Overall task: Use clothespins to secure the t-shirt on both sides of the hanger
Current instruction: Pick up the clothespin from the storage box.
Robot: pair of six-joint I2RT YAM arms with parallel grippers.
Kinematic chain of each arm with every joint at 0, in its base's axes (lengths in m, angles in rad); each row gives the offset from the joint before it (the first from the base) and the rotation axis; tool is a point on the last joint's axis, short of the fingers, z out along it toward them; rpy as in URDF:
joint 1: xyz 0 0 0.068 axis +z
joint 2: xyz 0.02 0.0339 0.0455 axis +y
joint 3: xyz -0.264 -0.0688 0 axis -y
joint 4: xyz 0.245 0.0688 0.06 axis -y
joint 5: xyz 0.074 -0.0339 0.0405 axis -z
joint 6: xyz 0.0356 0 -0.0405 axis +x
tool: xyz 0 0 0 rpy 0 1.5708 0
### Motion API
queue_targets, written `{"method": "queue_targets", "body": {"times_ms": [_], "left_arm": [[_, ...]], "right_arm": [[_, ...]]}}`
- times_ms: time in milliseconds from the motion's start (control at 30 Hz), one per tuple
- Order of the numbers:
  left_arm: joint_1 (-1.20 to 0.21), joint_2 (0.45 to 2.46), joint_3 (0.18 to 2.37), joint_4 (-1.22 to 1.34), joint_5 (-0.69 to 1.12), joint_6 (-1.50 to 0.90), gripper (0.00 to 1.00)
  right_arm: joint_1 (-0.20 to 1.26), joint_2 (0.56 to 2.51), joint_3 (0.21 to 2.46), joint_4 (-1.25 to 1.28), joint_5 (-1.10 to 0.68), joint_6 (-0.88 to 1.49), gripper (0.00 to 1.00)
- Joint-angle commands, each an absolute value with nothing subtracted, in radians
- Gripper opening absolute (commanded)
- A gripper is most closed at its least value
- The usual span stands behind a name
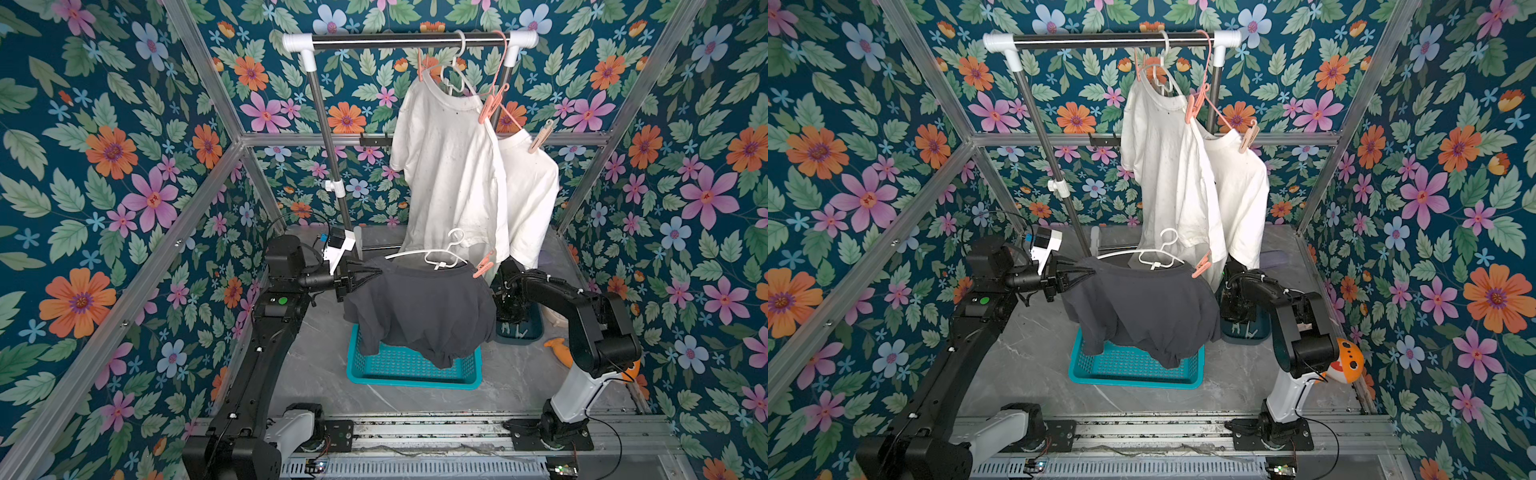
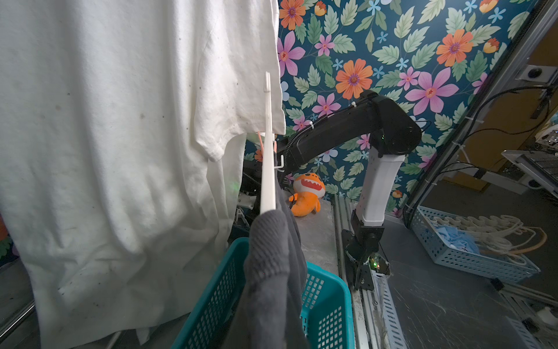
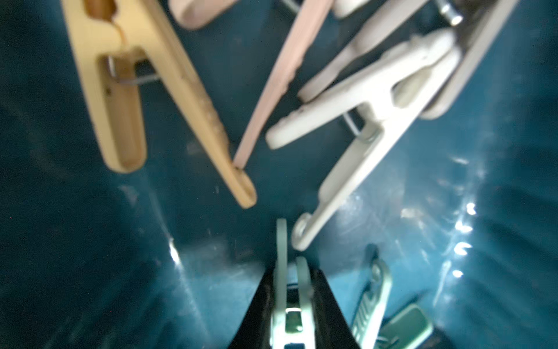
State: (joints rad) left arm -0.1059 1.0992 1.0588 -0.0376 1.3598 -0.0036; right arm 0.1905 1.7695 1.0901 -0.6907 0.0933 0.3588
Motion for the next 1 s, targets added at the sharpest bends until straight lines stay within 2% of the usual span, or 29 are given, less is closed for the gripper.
{"method": "queue_targets", "body": {"times_ms": [0, 633, 967], "left_arm": [[-0.106, 1.097, 1.062, 0.006, 1.370, -0.008, 0.00], [-0.124, 1.103, 1.052, 0.030, 1.357, -0.035, 0.00], [-0.146, 1.131, 1.051, 0.096, 1.350, -0.115, 0.00]], "right_arm": [[0.190, 1.734, 1.065, -0.677, 0.136, 0.359, 0.20], [0.190, 1.360, 0.929, -0.608, 0.198, 0.390, 0.16], [0.190, 1.153, 0.984, -0.667, 0.166, 0.356, 0.14]]}}
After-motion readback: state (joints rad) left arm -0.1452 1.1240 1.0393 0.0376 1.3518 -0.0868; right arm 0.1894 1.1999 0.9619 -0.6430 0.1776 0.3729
